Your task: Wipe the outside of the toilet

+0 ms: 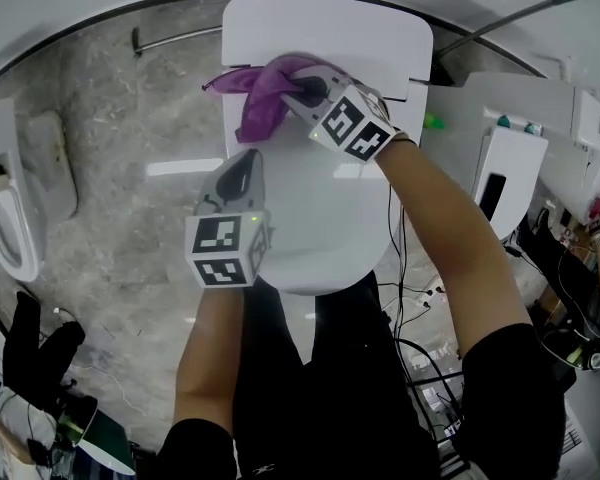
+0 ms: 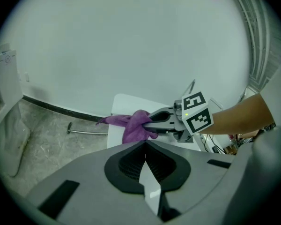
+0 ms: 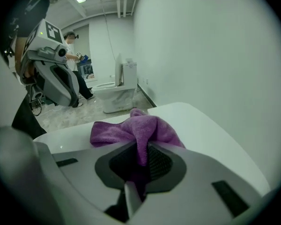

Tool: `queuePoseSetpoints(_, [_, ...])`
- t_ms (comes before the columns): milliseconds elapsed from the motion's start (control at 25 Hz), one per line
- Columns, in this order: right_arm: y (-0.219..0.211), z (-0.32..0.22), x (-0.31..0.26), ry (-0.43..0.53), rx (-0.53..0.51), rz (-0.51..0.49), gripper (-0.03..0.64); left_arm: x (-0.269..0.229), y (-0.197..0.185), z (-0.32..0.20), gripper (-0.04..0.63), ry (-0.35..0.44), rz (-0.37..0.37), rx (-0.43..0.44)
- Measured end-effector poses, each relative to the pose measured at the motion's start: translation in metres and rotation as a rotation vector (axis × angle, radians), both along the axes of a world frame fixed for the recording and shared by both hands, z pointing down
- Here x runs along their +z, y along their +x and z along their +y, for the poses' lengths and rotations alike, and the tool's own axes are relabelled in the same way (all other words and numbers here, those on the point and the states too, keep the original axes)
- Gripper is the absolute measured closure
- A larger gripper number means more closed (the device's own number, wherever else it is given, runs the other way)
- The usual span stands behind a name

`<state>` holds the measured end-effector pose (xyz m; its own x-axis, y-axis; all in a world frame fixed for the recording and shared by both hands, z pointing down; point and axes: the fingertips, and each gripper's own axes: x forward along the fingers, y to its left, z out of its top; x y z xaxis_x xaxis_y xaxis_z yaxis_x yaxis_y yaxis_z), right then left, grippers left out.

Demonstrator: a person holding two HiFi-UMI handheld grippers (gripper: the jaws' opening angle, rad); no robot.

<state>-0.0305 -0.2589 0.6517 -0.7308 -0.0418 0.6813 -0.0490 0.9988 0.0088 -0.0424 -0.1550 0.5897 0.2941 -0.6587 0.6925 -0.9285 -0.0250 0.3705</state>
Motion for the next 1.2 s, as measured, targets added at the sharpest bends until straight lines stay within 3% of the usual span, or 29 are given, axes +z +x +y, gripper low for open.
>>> queuePoseSetpoints(440, [0.137,-0.067,0.004,-0.036,0.34,-0.005,0.568,0.0,0.056,-0.012,0.589,0.0,0.002,0.08])
queuePoseSetpoints(800, [0.209,-0.163,0.0,-0.096,0.578,-0.049,0.568,-0.006,0.125,-0.041,0.589,0.016,-0.04,0.085])
queuePoseSetpoints(1000, [0.24,-0.201,-0.002,-0.141,0.595,-0.12,0.568,-0.009,0.168,-0.048,0.589,-0.001,-0.05,0.051])
queuePoseSetpoints(1200, [0.261,-0.204,0.0,-0.288,0.628,-0.281,0.568,0.003,0.2,-0.051,0.589,-0.044,-0.052,0.062])
